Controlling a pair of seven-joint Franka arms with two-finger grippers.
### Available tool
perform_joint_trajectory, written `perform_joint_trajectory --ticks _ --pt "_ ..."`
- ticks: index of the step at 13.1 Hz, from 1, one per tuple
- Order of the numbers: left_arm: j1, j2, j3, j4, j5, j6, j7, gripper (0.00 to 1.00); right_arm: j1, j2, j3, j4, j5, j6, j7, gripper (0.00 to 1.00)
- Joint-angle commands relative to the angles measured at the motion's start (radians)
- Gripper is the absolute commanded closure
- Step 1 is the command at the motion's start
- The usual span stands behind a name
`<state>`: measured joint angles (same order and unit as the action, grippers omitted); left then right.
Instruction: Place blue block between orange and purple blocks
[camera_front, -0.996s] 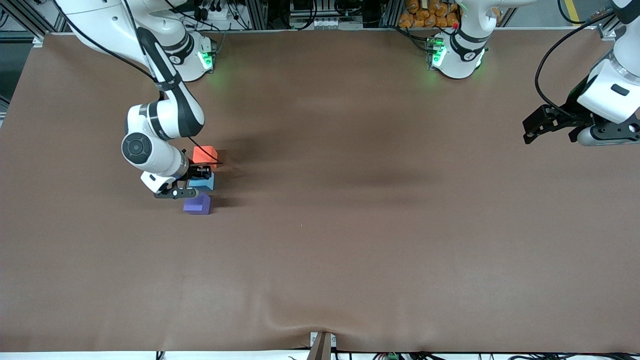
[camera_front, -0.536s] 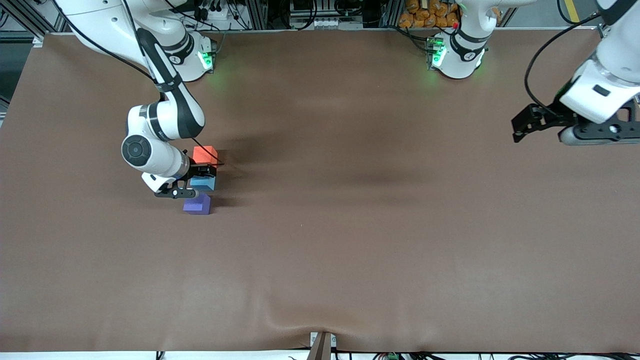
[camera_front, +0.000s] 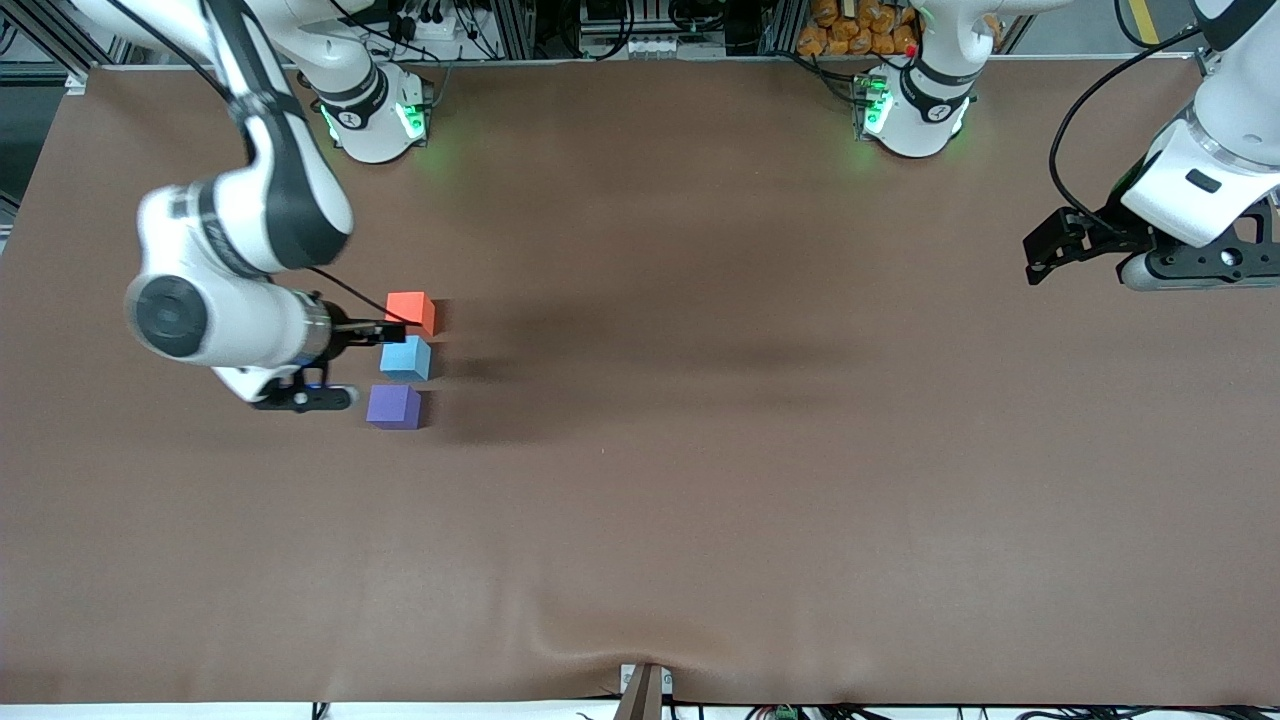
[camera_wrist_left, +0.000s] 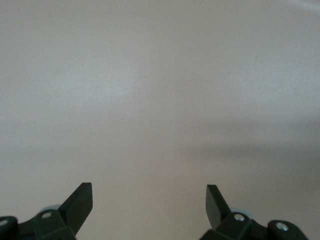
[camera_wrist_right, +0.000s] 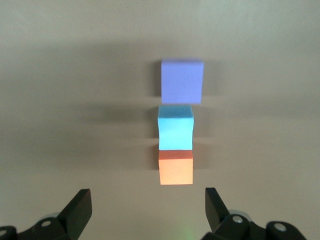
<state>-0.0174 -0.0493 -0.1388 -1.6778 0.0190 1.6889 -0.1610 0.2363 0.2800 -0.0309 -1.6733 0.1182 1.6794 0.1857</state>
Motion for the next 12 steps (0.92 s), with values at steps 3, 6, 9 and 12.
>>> perform_joint_trajectory --ticks 3,6,9,12 --pt "0.010 -0.027 -0.002 -0.010 -0.014 -0.011 0.017 0.00 -0.176 0.025 0.032 0.308 0.011 -0.202 -0.012 0.00" --pt "0.013 -0.029 -0.001 -0.010 -0.014 -0.028 0.020 0.00 -0.235 0.019 0.040 0.415 0.005 -0.276 -0.011 0.00" --pt "0.014 -0.033 -0.001 -0.010 -0.017 -0.028 0.018 0.00 -0.258 -0.010 0.089 0.466 0.000 -0.363 -0.012 0.00" --pt "0.014 -0.040 -0.001 -0.011 -0.017 -0.029 0.018 0.00 -0.252 -0.140 0.095 0.365 -0.049 -0.293 -0.002 0.00"
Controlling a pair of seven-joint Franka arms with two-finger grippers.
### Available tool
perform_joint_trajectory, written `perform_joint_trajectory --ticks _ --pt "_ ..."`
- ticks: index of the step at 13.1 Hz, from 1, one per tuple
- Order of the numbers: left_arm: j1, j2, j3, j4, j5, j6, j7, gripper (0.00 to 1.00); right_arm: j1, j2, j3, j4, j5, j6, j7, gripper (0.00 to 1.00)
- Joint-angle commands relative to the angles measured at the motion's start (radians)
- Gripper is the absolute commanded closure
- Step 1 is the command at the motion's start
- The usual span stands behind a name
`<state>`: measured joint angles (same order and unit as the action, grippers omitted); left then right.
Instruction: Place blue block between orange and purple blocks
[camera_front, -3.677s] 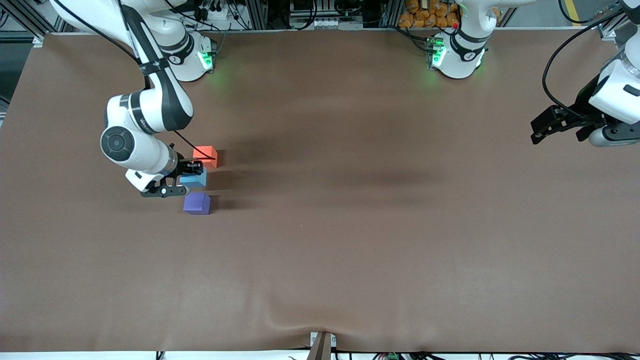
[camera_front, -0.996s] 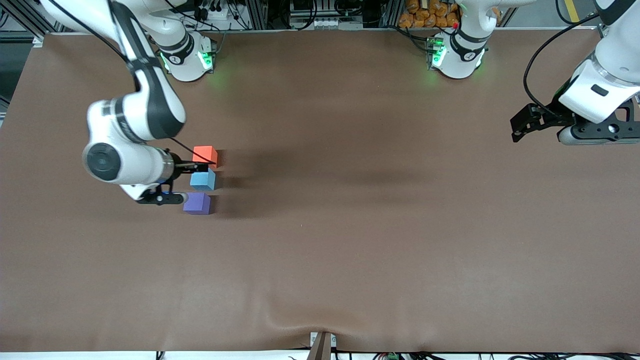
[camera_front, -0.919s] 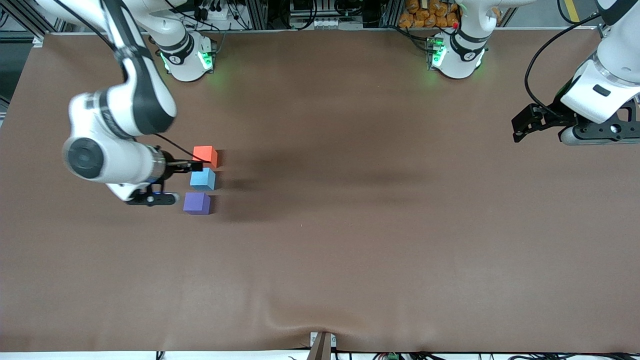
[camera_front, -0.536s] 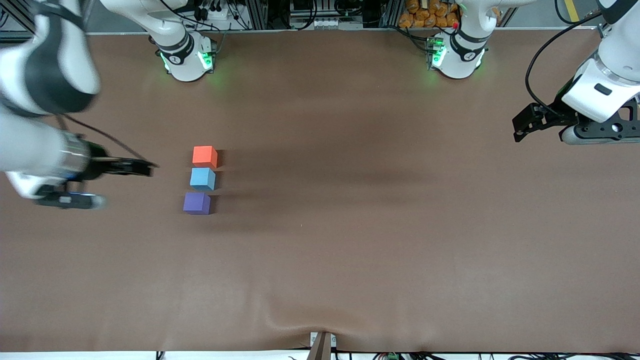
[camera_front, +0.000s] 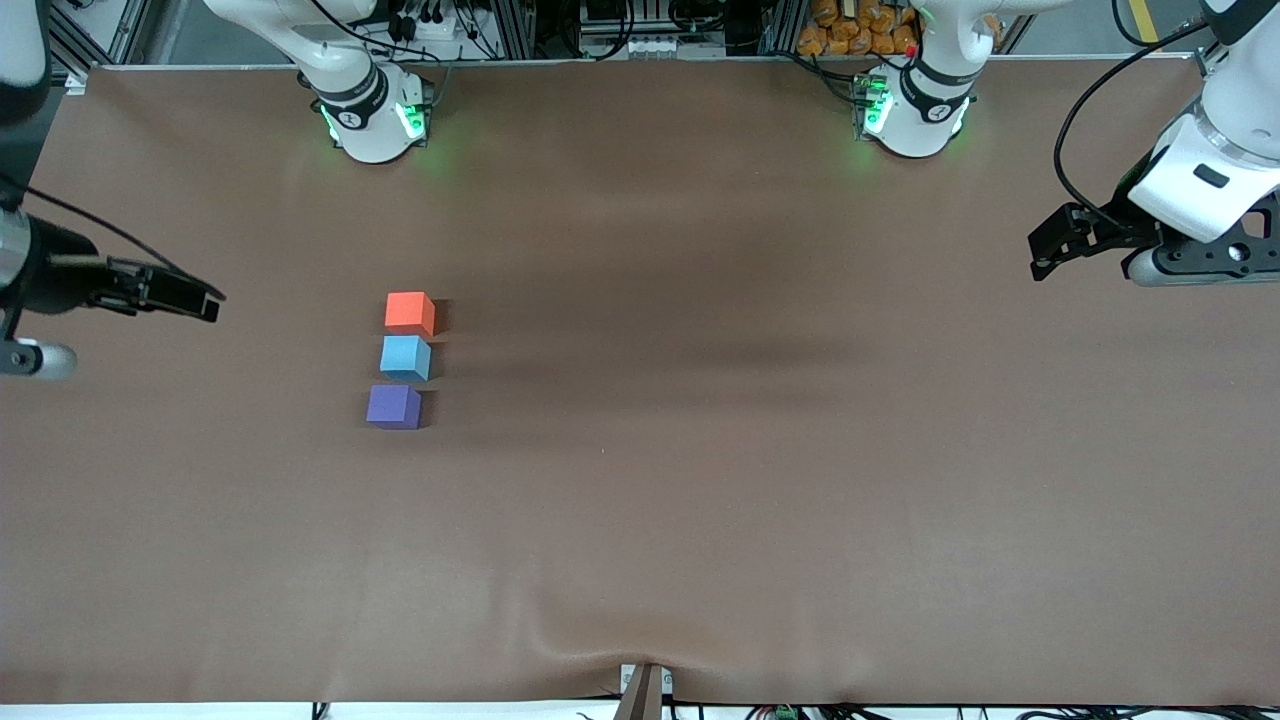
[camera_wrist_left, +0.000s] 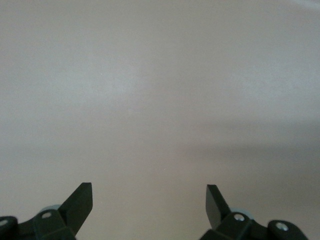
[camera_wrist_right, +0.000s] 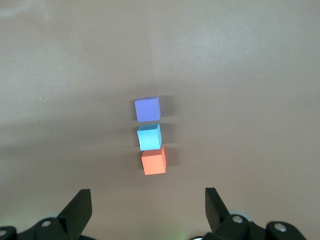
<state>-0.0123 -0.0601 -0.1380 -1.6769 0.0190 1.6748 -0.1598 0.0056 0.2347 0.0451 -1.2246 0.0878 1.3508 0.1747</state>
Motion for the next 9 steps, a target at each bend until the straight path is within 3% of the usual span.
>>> perform_joint_trajectory --ticks 1,3,4,7,9 --pt "0.009 -0.030 -0.002 -0.012 -0.017 -0.014 0.017 0.00 -0.021 -0.160 0.018 -0.184 -0.025 0.086 0.009 0.00" --pt "0.008 -0.030 -0.003 -0.011 -0.017 -0.012 0.016 0.00 -0.029 -0.288 0.009 -0.391 -0.025 0.226 -0.012 0.00" --pt "0.008 -0.027 -0.003 -0.011 -0.017 -0.010 0.016 0.00 -0.029 -0.301 0.007 -0.410 -0.025 0.237 -0.024 0.00" --pt "0.006 -0.023 -0.006 -0.009 -0.020 0.002 0.016 0.00 -0.024 -0.284 0.012 -0.360 -0.034 0.225 -0.061 0.00" --pt "0.000 -0.023 -0.012 -0.004 -0.021 0.008 0.016 0.00 -0.022 -0.215 0.018 -0.241 -0.114 0.124 -0.095 0.00"
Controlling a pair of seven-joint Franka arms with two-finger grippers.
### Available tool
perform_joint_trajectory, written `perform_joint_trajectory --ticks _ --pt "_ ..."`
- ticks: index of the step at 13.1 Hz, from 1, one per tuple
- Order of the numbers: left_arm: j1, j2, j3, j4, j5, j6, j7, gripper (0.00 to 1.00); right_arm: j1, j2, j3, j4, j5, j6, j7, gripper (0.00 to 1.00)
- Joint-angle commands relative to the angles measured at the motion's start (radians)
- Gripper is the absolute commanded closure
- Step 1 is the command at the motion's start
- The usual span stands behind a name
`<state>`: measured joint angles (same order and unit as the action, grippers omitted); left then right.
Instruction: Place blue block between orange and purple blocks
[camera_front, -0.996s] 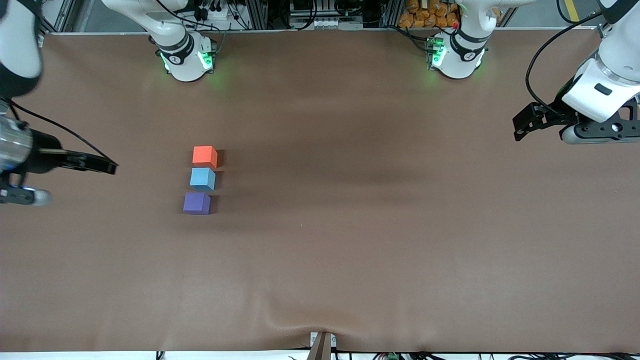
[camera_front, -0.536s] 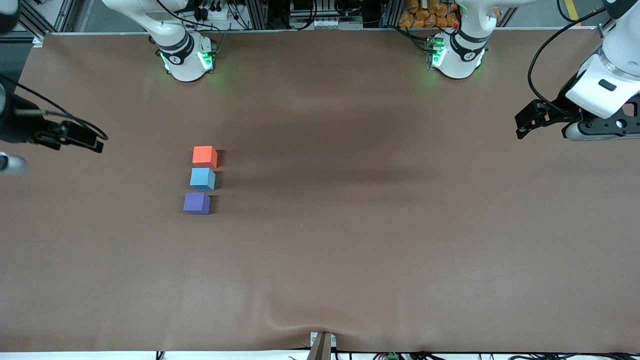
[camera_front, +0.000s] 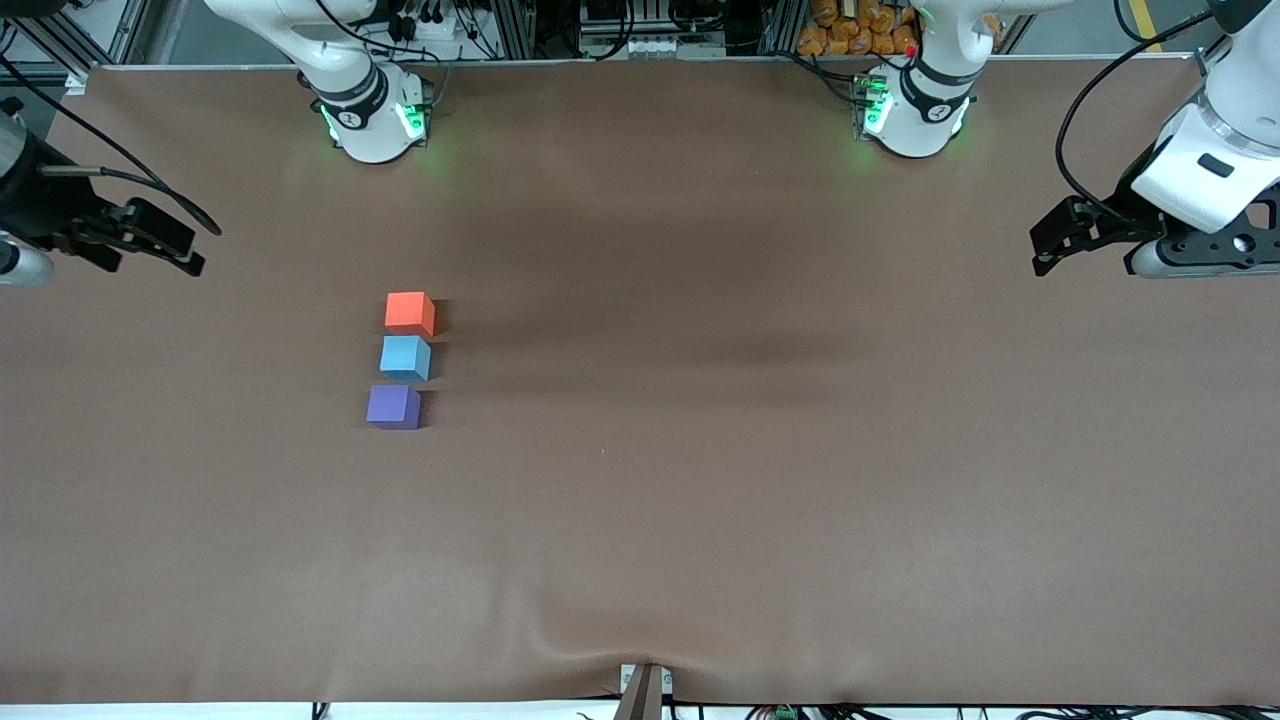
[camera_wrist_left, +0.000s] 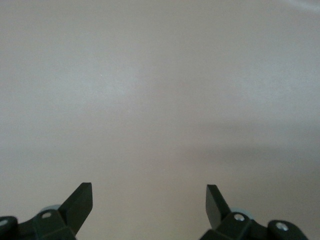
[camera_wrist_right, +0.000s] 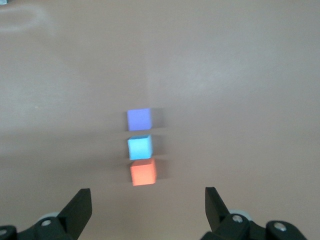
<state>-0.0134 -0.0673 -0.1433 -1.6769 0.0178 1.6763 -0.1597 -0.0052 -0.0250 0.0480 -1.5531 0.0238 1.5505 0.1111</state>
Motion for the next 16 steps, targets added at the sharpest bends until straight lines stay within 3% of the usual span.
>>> perform_joint_trajectory --ticks 1,11,16 --pt "0.000 -0.012 -0.007 0.000 -0.019 0.006 0.016 0.00 -0.012 0.068 0.015 0.129 -0.050 -0.104 -0.030 0.00" --pt "0.006 -0.008 -0.029 0.029 -0.019 -0.006 0.013 0.00 -0.015 -0.003 0.010 0.028 -0.031 -0.084 -0.036 0.00" --pt "0.007 -0.009 -0.024 0.114 -0.016 -0.144 0.017 0.00 -0.012 -0.041 0.012 -0.030 -0.022 -0.040 -0.036 0.00"
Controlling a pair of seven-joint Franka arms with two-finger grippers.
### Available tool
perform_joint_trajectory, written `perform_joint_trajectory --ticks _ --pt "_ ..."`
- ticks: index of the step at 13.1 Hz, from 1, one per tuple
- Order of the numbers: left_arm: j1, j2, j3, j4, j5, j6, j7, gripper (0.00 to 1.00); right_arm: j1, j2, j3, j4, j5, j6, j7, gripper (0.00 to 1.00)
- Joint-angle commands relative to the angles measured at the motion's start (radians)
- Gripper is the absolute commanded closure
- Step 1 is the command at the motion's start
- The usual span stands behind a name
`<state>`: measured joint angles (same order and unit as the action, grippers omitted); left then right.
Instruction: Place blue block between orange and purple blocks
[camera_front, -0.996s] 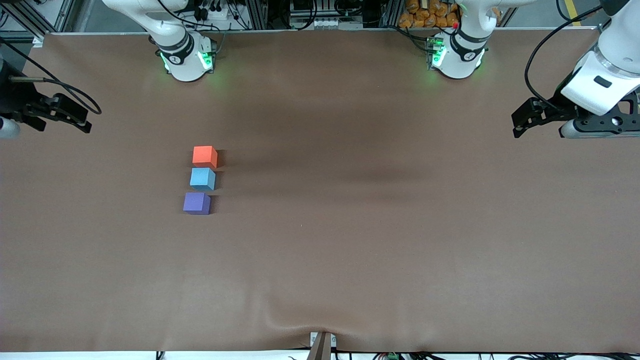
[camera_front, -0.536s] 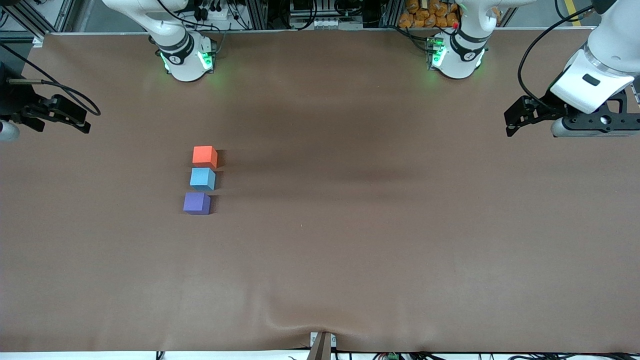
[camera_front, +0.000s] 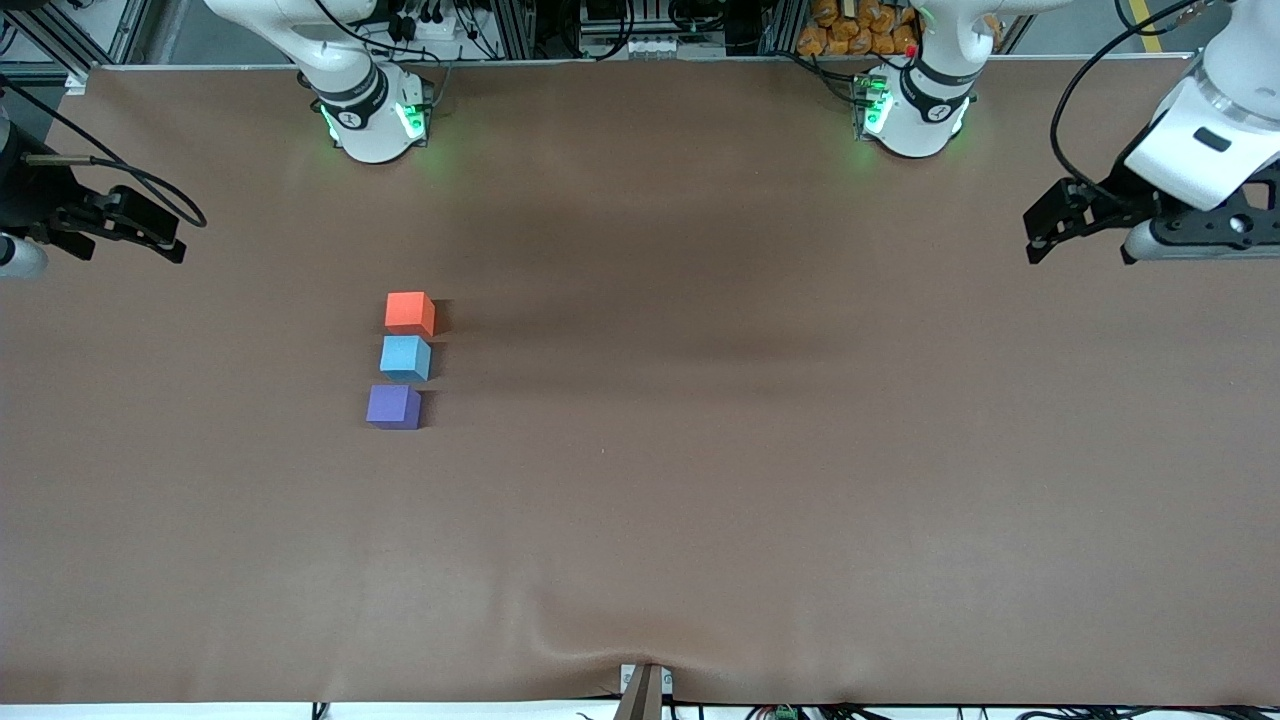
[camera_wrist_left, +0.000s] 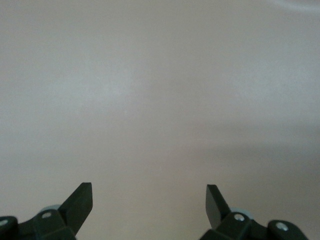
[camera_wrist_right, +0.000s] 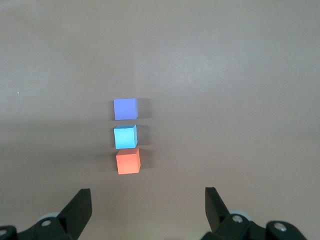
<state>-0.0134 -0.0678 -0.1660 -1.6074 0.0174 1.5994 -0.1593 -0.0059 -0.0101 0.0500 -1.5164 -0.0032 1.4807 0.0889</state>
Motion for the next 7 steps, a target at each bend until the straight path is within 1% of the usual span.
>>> perform_joint_trajectory --ticks 1,3,7 --pt "0.007 -0.009 -0.001 0.061 -0.011 -0.094 0.017 0.00 -0.011 -0.057 0.010 -0.068 0.009 0.033 -0.014 0.00" --pt "0.007 -0.009 0.000 0.064 -0.008 -0.121 0.017 0.00 -0.013 -0.057 0.010 -0.068 0.011 0.030 -0.014 0.00" --pt "0.010 -0.009 0.005 0.064 -0.008 -0.127 0.046 0.00 -0.013 -0.054 0.008 -0.065 0.011 0.029 -0.012 0.00"
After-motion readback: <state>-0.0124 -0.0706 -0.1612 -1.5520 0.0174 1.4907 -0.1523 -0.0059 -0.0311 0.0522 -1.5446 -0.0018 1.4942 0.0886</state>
